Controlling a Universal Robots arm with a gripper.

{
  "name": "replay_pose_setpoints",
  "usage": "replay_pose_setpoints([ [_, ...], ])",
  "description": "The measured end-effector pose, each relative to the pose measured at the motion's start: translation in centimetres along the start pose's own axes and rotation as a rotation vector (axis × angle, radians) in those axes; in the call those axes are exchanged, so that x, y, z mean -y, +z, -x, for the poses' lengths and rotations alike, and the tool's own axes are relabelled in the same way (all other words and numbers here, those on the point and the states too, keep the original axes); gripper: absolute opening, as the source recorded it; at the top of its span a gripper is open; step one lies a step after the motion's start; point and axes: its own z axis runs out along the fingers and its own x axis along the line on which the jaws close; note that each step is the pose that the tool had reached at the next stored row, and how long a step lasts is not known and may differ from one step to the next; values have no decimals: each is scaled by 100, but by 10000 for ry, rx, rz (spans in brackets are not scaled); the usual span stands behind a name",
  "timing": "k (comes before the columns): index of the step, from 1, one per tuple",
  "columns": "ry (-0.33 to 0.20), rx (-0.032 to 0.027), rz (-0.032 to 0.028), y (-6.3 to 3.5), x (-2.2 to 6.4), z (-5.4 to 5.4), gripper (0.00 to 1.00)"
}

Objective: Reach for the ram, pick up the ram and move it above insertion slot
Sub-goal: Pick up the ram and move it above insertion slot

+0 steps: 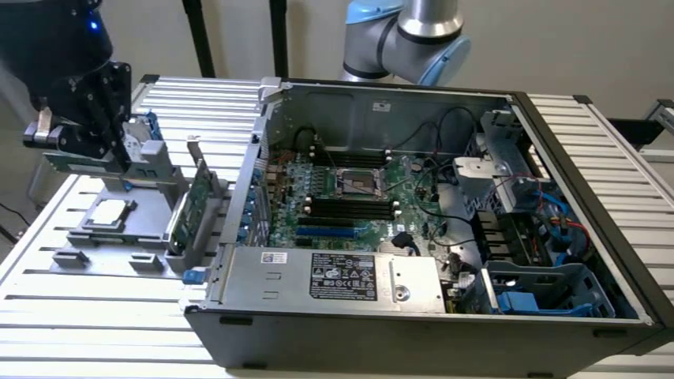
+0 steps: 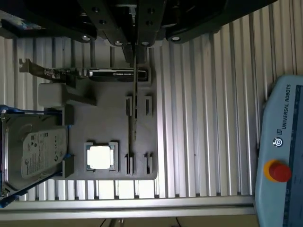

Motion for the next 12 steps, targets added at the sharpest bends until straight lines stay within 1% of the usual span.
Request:
replay_pose_setpoints([
  [4,-11,215,9,-15,179,9,13],
  [9,-27,506,22,-43,406,19,13],
  [12,-34,643,28,-66,542,26,13],
])
